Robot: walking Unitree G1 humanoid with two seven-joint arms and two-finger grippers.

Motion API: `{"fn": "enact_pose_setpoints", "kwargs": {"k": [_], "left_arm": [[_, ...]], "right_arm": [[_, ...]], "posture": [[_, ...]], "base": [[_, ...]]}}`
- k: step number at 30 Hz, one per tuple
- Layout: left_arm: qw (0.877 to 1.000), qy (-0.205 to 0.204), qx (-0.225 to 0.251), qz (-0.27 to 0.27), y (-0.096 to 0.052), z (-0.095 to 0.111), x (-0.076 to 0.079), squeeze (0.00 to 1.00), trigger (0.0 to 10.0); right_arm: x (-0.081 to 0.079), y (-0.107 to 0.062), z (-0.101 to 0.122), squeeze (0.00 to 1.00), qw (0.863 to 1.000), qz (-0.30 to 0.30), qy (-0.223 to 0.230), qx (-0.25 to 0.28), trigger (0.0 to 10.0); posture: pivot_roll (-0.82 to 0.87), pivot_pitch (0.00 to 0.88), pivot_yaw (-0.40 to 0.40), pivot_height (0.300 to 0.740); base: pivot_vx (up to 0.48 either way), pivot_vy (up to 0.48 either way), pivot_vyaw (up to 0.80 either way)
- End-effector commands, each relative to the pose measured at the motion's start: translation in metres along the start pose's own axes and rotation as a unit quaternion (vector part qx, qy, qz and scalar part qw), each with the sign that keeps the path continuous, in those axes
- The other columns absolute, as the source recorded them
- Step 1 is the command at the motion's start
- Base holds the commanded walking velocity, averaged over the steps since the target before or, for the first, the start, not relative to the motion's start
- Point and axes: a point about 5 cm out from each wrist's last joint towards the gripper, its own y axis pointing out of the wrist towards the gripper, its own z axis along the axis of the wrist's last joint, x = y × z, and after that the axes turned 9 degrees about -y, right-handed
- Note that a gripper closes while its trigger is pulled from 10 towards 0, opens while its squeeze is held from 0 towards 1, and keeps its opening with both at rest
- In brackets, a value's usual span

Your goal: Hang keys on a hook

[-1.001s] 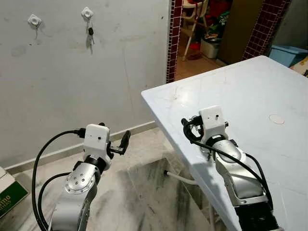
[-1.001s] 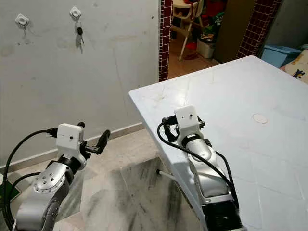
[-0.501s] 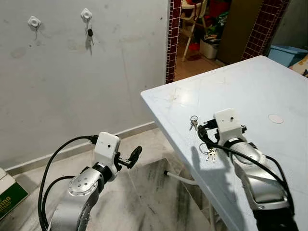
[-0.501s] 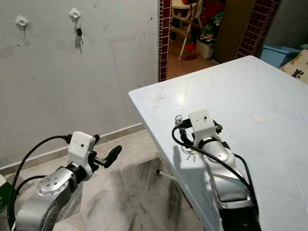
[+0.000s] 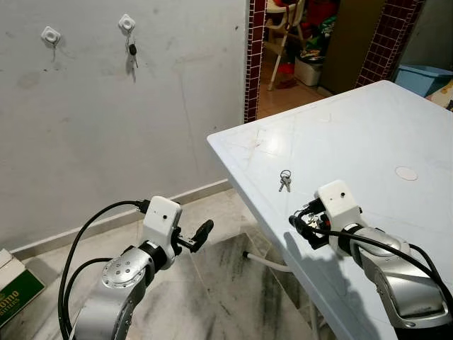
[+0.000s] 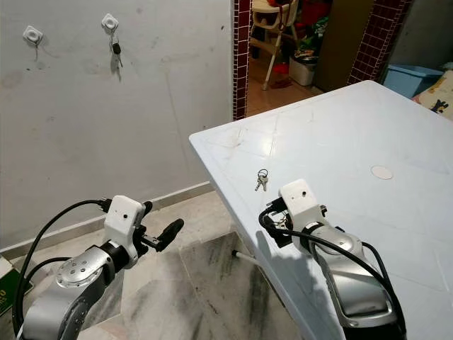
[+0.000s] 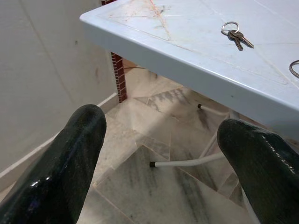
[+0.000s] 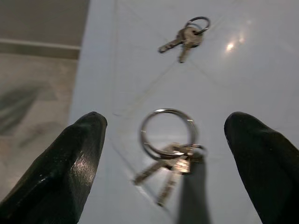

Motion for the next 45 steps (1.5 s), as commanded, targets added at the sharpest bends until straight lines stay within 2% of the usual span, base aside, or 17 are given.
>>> {"fn": "enact_pose_setpoints", "kwargs": {"k": [1,7,17,18,19,20,21,35,37,38,41,44,45], "left_arm": [[1.000,0.005,0.000,-0.002,0.000,0.003,0.000,0.00,10.0],[1.000,0.005,0.002,-0.003,0.000,0.003,0.001,0.00,10.0],[1.000,0.004,0.001,-0.007,0.000,0.003,0.002,0.00,10.0],[1.000,0.004,0.001,-0.007,0.000,0.003,0.002,0.00,10.0],[1.000,0.004,0.001,-0.007,0.000,0.003,0.002,0.00,10.0],[1.000,0.004,0.001,-0.008,0.000,0.003,0.002,0.00,10.0],[1.000,0.005,0.000,-0.008,-0.001,0.003,0.002,0.00,10.0],[1.000,0.008,-0.001,-0.006,-0.001,0.003,0.002,0.00,10.0],[1.000,0.009,-0.002,-0.007,-0.001,0.003,0.002,0.00,10.0],[1.000,0.009,-0.002,-0.007,-0.001,0.003,0.002,0.00,10.0],[1.000,0.010,-0.002,-0.007,-0.001,0.003,0.003,0.00,10.0],[1.000,0.010,-0.002,-0.006,-0.001,0.003,0.003,0.00,10.0],[1.000,0.010,-0.002,-0.006,-0.001,0.002,0.003,0.00,10.0]], "right_arm": [[-0.001,0.003,0.000,0.00,1.000,0.001,0.014,-0.004,10.0],[0.001,0.009,0.000,0.00,0.999,-0.018,0.036,-0.008,10.0],[0.008,0.007,-0.016,0.00,0.997,-0.030,0.065,-0.038,10.0],[0.008,0.007,-0.017,0.00,0.996,-0.031,0.071,-0.039,8.0],[0.007,0.007,-0.018,0.00,0.996,-0.031,0.075,-0.039,8.0],[0.007,0.008,-0.020,0.00,0.995,-0.030,0.081,-0.041,0.1],[0.005,0.008,-0.022,0.00,0.995,-0.027,0.085,-0.043,0.0],[-0.001,0.014,-0.021,0.00,0.993,-0.024,0.109,-0.041,0.1],[-0.001,0.015,-0.021,0.00,0.992,-0.023,0.114,-0.039,0.8],[-0.001,0.015,-0.021,0.00,0.992,-0.022,0.115,-0.039,1.6],[-0.002,0.016,-0.020,0.00,0.992,-0.021,0.119,-0.038,2.3],[-0.002,0.017,-0.019,0.00,0.992,-0.018,0.122,-0.036,4.3],[-0.003,0.018,-0.019,0.00,0.992,-0.017,0.122,-0.035,5.3]], "posture": [[-0.01,0.000,0.042,0.740],[0.00,0.003,0.037,0.740],[-0.01,0.009,0.038,0.740],[-0.01,0.010,0.039,0.740],[-0.01,0.010,0.039,0.740],[-0.01,0.011,0.040,0.740],[0.00,0.011,0.039,0.740],[0.00,0.013,0.041,0.740],[0.00,0.015,0.041,0.740],[0.01,0.015,0.041,0.740],[0.01,0.014,0.040,0.740],[0.01,0.012,0.038,0.740],[0.01,0.012,0.038,0.740]], "base": [[0.000,0.000,0.00],[0.000,0.000,0.00],[0.000,0.000,0.00],[0.000,0.000,0.00],[0.000,0.000,0.00],[0.000,0.000,0.00],[0.000,0.000,0.00],[0.000,0.000,0.00],[0.000,0.000,0.00],[0.000,0.000,0.00],[0.000,0.000,0.00],[0.000,0.000,0.00],[0.000,0.000,0.00]]}}
